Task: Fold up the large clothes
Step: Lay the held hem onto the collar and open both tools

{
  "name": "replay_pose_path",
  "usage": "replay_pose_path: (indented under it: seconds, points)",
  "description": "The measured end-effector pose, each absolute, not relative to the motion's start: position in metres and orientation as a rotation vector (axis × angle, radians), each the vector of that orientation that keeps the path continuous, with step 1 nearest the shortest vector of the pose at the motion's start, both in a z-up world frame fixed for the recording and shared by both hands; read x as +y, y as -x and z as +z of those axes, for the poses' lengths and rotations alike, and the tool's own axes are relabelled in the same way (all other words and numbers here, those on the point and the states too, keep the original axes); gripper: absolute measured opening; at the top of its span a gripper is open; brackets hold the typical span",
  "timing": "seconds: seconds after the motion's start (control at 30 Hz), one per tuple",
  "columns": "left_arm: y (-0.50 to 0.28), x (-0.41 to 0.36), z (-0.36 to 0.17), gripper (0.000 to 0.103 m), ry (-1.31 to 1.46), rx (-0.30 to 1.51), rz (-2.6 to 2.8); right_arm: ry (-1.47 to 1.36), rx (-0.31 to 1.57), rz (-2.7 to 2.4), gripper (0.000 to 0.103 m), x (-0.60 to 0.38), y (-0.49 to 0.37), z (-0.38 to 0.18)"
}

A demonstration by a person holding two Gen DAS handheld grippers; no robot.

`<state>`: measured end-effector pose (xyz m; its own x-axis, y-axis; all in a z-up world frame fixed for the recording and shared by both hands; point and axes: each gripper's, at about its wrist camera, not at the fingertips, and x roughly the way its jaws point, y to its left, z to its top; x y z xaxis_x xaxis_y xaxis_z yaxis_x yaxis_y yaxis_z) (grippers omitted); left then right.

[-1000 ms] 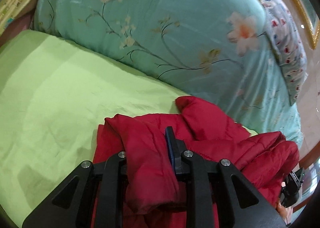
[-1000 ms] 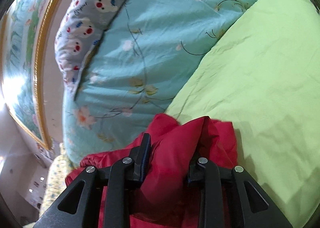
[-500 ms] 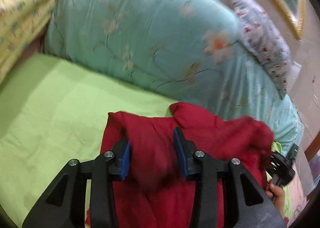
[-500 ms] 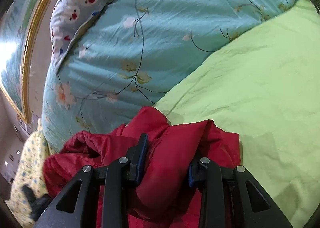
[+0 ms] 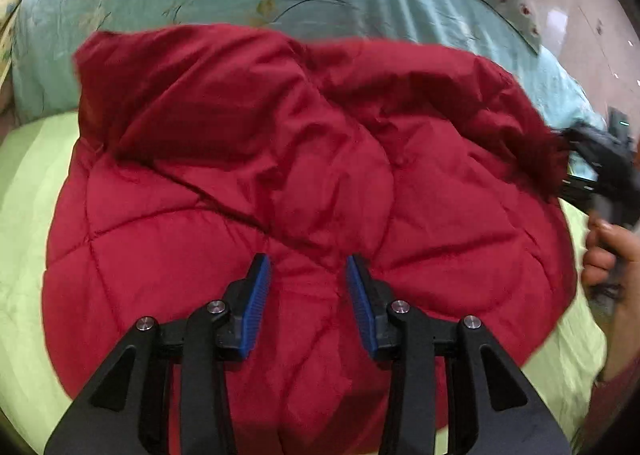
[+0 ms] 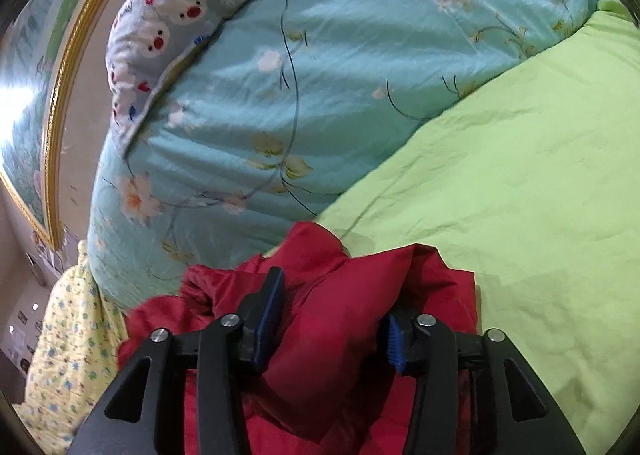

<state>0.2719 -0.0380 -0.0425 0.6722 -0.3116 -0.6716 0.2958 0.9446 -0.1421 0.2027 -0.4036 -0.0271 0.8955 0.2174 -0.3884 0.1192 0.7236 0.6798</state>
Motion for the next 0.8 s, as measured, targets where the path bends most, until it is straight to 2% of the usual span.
replay_pose_path:
  seconds: [0.1,0.23,0.4,0.67,0.8]
  points:
    - [-0.278,-0.044,-0.041,0.038,0.000,0.746,-0.309,-0.704,0.439,0.047,0.061,-0.392,-0.189,-0.001]
    - [-0.284,-0.053,-0.044,0.038,-0.036,0.736,-0.277,-0.499,0.441,0.056,0.081,-0.352,-0.179,0.032]
    - [-0.299,-0.056,-0.044,0.038,-0.030,0.742,-0.275,-0.190,0.568,0.053,0.083,-0.293,-0.190,0.037]
    - [-0.310,-0.056,-0.055,0.038,-0.014,0.761,-0.301,-0.072,0.285,-0.101,0.083,-0.285,-0.143,0.073]
    - [-0.310,-0.056,-0.056,0.038,-0.015,0.767,-0.302,0.010,0.409,0.083,0.083,-0.261,-0.161,0.069]
